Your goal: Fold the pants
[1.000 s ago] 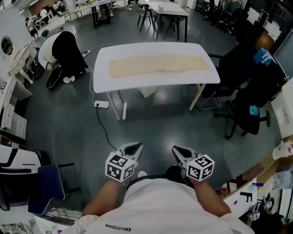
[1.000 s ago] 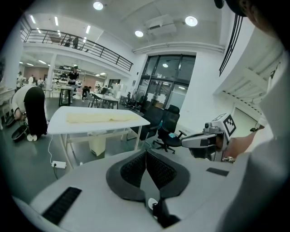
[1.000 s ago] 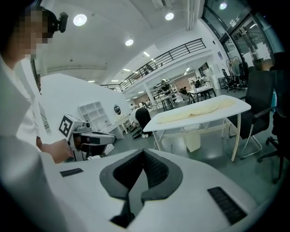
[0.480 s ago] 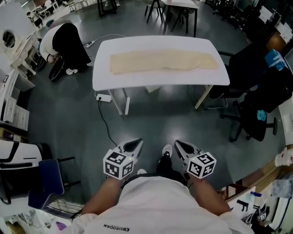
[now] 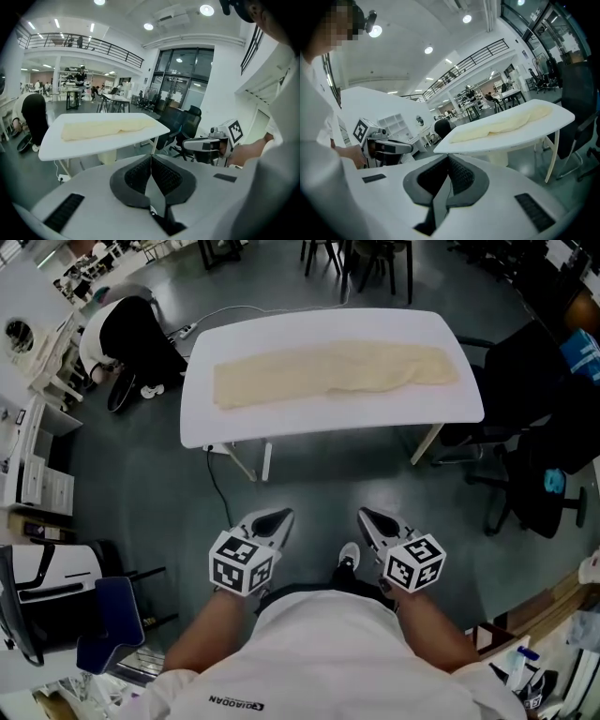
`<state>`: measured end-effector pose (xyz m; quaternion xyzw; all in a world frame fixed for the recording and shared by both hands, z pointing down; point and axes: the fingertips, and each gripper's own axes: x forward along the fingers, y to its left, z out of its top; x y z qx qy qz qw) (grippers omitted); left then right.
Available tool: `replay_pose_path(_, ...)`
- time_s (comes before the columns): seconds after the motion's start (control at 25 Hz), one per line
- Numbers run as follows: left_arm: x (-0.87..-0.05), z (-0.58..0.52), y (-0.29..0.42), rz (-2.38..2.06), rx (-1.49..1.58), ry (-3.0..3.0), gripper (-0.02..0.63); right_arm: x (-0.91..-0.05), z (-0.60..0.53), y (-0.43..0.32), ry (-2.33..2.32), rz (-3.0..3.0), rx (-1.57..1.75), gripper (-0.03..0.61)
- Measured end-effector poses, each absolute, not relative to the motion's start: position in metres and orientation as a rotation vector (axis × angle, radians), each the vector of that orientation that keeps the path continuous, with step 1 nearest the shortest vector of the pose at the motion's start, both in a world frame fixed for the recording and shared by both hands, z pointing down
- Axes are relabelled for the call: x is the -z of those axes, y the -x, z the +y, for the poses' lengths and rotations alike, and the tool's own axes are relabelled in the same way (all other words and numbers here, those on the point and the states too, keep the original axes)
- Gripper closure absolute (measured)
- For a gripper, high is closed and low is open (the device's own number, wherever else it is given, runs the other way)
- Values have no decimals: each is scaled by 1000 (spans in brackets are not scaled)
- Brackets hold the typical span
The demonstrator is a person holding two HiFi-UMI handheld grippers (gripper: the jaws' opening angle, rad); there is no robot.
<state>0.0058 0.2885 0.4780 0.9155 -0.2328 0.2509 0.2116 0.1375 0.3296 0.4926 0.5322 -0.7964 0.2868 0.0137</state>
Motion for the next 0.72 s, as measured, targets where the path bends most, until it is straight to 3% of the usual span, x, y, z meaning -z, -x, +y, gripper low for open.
replay_pose_path(0.44, -457, 233, -91, -752, -591, -2567, 586, -480, 282, -208, -1619, -2555, -848, 561)
replay_pose_path(0.72, -466, 215, -100, -756, -627, -2532, 586, -484, 254, -218, -1599, -2560, -861, 561)
